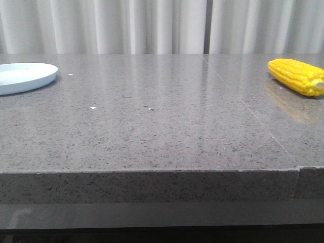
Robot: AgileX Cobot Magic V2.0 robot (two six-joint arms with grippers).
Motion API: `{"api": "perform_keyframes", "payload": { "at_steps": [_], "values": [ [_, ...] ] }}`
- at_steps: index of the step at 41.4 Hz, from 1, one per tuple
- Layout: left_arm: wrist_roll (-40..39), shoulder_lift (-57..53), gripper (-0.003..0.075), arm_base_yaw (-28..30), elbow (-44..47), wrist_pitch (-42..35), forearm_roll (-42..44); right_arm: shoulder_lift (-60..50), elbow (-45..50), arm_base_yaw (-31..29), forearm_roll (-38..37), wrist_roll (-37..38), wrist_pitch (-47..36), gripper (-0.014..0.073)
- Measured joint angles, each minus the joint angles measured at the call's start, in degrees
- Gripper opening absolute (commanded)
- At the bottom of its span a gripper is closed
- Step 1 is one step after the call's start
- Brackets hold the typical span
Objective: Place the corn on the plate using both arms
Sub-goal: 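Move the left gripper down to the rim of the white plate, then drag the white plate with the left gripper toward the table center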
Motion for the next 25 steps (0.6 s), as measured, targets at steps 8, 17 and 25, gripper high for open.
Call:
{"api": "perform_keyframes", "payload": {
  "at_steps": [8, 17, 25],
  "values": [
    [0.1, 0.1, 0.0379, -0.6, 0.0, 0.0, 0.0, 0.0, 0.0, 0.0, 0.0, 0.0, 0.0, 0.056],
    [0.1, 0.1, 0.0193, -0.6, 0.0, 0.1, 0.1, 0.0, 0.0, 0.0, 0.0, 0.0, 0.0, 0.056],
    [0.1, 0.1, 0.0038, -0.6, 0.0, 0.1, 0.3, 0.0, 0.0, 0.0, 0.0, 0.0, 0.0, 0.056]
  ]
}}
